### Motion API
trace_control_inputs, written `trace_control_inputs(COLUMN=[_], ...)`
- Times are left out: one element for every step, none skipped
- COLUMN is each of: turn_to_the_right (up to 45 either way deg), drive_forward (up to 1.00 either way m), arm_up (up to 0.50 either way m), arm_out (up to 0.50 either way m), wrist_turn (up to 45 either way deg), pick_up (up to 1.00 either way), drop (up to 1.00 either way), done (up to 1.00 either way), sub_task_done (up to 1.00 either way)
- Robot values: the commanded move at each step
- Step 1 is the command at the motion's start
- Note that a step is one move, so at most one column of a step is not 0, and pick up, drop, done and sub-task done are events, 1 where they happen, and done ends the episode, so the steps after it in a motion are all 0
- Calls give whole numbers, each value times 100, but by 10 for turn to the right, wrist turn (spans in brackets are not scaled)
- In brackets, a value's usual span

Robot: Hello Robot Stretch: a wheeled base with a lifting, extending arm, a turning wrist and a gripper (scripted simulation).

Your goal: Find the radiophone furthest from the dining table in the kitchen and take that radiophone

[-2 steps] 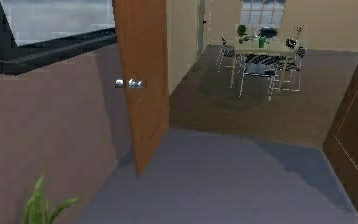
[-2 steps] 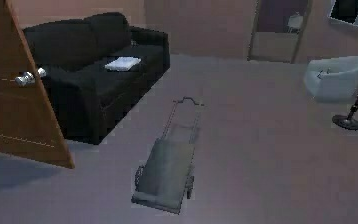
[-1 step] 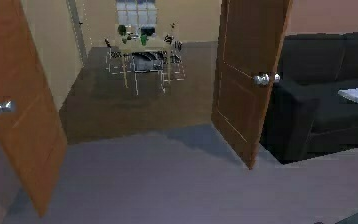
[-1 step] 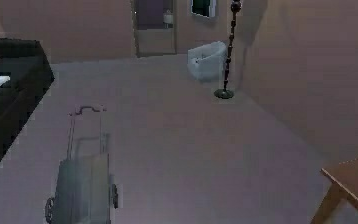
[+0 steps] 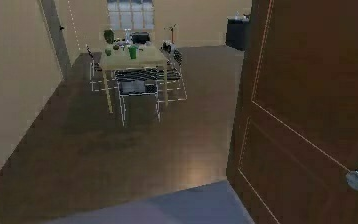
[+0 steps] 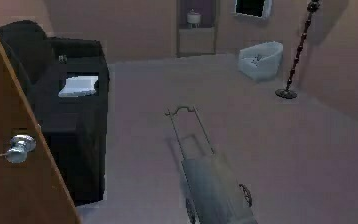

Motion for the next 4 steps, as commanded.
trace_control_inputs(turn_to_the_right=[0,0,90,0], drive_forward=[100,50,0,65], arm_up=[0,0,0,0], arm_out=[0,0,0,0], wrist_turn=[0,0,0,0], pick_up=[0,0,0,0], drop=[0,0,0,0], done=[0,0,0,0], sub_task_done=[0,0,0,0])
